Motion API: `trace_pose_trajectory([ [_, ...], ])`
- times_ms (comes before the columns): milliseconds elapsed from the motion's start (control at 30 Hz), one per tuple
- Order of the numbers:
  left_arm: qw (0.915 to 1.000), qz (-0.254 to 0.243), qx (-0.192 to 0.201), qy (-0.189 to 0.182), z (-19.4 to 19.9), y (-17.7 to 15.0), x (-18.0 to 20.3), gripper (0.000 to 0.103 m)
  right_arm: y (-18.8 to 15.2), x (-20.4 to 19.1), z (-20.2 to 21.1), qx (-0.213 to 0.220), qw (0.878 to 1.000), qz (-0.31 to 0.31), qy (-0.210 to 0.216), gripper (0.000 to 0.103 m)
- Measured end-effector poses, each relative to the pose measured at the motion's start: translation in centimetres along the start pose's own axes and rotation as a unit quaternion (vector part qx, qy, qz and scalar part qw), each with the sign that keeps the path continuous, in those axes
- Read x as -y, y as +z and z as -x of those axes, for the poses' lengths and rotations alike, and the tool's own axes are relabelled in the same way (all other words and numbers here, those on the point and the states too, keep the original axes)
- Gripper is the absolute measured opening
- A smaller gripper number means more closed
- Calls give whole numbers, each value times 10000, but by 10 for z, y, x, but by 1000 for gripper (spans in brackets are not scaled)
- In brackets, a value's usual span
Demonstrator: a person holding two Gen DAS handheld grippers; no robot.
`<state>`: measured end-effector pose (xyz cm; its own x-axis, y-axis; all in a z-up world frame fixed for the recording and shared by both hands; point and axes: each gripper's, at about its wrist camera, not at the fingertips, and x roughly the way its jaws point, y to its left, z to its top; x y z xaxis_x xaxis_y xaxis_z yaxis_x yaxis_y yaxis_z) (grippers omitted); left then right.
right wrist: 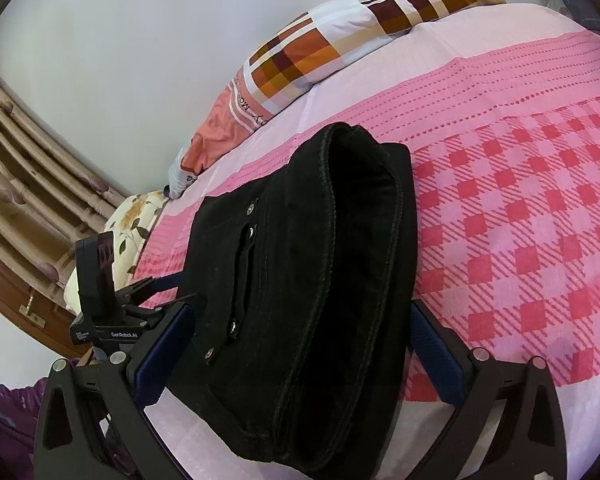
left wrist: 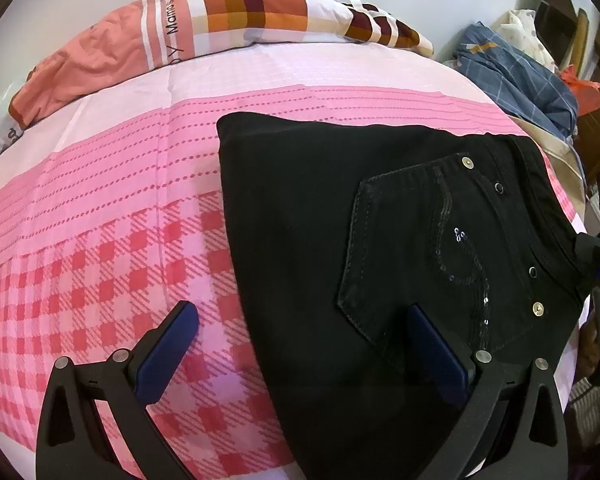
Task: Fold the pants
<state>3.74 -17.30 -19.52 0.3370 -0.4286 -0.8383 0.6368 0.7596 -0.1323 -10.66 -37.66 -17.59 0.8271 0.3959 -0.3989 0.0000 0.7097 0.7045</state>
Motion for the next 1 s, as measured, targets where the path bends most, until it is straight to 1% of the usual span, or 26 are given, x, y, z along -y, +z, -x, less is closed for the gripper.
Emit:
trace_pose_trajectory([
  [200, 10000, -7, 12, -67, -3, 2, -1, 103, -2, -3, -1, 75, 9999, 129, -78, 103],
  [700, 10000, -9, 31, -70, -7, 4, -1, 103, -2, -2, 0, 38, 10000, 17, -32, 103],
  [900, 10000, -13, 27, -70, -7, 4, 0, 103, 1, 1, 1, -48, 9999, -107, 23, 103],
  [1000, 10000, -15, 26, -73, -7, 4, 0, 103, 6, 2, -1, -176, 9998, -113, 45, 103],
])
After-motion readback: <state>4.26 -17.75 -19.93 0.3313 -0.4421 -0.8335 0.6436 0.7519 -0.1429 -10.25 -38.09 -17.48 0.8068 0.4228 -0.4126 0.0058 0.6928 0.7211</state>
